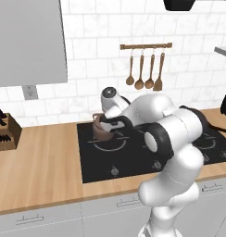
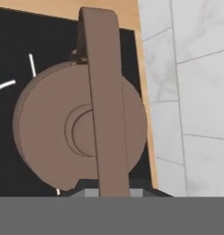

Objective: Pick the kettle from the counter and place it on a stove burner. Then turn the burner on.

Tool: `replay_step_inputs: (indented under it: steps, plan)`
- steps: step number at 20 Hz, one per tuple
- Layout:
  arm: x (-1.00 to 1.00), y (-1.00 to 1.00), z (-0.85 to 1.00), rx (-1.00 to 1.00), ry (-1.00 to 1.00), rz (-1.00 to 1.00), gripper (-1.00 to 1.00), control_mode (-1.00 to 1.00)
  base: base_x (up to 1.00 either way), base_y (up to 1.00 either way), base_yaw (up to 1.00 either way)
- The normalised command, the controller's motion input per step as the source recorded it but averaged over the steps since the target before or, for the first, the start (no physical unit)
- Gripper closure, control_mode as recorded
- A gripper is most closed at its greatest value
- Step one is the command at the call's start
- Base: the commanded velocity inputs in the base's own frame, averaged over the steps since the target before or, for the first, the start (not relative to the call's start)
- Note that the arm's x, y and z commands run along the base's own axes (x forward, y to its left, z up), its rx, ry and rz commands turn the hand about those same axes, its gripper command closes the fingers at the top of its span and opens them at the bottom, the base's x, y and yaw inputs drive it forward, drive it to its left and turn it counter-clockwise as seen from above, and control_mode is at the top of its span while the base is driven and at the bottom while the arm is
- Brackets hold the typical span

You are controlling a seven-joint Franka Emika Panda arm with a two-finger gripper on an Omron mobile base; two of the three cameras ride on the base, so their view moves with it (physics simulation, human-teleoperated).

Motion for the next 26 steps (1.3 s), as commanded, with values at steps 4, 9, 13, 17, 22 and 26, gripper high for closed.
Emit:
replay_step_inputs:
  steps: [4, 9, 13, 17, 22, 26]
  plan:
    - [0.27, -0.03, -0.35, 0.00, 0.09, -0.03, 1.00, -1.00, 0.00, 0.00, 0.00]
    - [0.14, -0.02, -0.49, 0.00, 0.02, -0.02, 1.00, -1.00, 0.00, 0.00, 0.00]
    - [0.06, -0.01, -0.54, 0.04, 0.02, 0.00, 1.00, -1.00, 0.00, 0.00, 0.00]
    - [-0.08, 0.00, -0.09, 0.05, 0.04, 0.01, 1.00, -1.00, 0.00, 0.00, 0.00]
    - [-0.37, 0.00, 0.04, 0.08, 0.06, 0.00, 1.00, -1.00, 0.00, 0.00, 0.00]
    - [-0.07, -0.10, -0.10, 0.01, 0.10, 0.00, 1.00, -1.00, 0.00, 0.00, 0.00]
